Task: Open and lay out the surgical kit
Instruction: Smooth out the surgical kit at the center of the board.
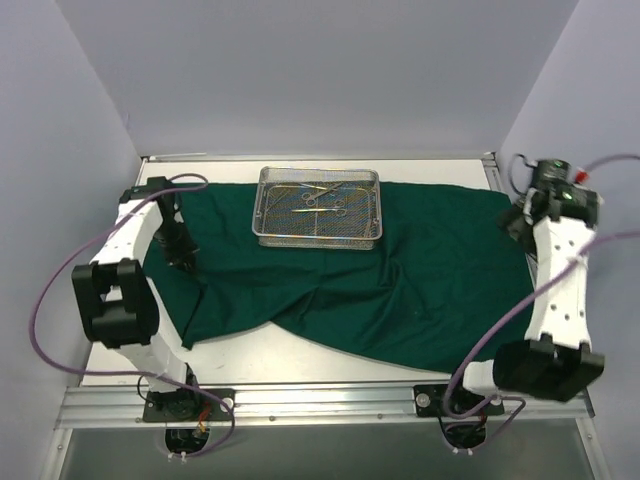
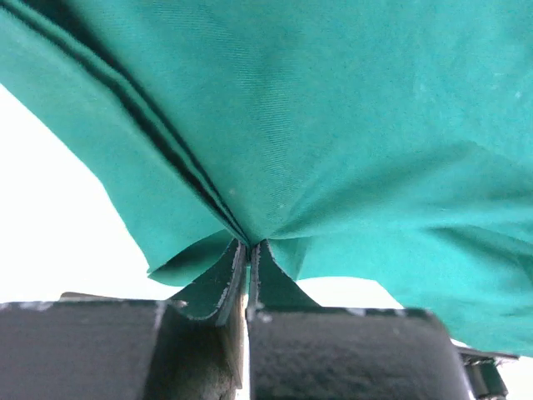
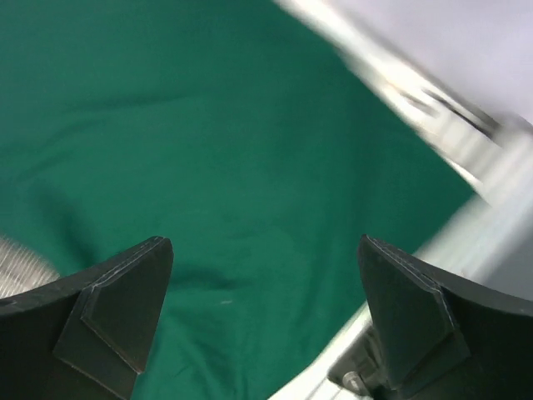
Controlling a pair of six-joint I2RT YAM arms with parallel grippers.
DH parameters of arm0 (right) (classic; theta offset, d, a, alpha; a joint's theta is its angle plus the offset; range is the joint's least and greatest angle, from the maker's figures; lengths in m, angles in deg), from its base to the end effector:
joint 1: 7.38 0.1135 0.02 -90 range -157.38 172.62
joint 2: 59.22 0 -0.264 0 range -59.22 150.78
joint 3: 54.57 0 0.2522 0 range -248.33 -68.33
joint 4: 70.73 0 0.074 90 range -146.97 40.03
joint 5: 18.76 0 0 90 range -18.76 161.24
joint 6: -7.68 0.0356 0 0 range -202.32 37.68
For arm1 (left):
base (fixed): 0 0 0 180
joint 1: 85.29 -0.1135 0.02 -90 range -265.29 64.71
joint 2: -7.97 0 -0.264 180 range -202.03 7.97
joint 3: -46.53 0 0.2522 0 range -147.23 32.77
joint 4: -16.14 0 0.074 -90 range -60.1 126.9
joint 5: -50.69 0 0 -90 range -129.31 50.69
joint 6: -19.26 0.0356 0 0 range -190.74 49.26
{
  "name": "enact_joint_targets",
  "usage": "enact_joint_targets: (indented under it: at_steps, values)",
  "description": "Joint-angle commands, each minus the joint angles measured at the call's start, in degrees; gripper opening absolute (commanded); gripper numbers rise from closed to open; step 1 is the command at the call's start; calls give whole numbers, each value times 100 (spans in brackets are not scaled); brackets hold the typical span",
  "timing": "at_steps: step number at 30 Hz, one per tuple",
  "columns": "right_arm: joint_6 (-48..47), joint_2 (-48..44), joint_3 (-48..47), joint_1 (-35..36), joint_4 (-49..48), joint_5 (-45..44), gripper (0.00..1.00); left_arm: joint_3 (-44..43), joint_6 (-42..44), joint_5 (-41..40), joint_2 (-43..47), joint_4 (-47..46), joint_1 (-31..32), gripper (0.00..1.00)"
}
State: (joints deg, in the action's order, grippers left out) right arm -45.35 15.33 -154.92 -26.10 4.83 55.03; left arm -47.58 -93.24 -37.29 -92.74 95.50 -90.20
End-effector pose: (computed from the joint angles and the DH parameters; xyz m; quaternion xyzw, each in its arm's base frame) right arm 0.2304 -0.0886 0.3951 0.4771 0.7993 -0.0767 0.3572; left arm 0.3262 0.0268 0.2346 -0.2361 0.9709 -0.0228 0.0321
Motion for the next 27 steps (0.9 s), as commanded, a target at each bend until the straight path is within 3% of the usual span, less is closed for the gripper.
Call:
enact_joint_targets:
  at_steps: [1,7,10,13,18,27]
  values:
    - [109,892,-823,1386,-168,-181,99,151,-210,-437,832,382,-177,2]
    - [-471,1658,-1439,2529,-634,582,97,670,-273,-720,1905,558,-924,2]
    - [-612,1730,-1388,2872,-818,821,99,845,-27,-458,2204,252,-1030,2]
    - [-761,1660,-1273,2935,-1082,1014,99,829,44,-11,1917,-30,-1047,16]
    - [-797,1599,-931,2936,-1319,1330,99,784,9,352,1291,-135,-1030,18]
    - [-814,1589,-623,2944,-1698,1559,100,1444,-123,194,1712,-223,-1039,33]
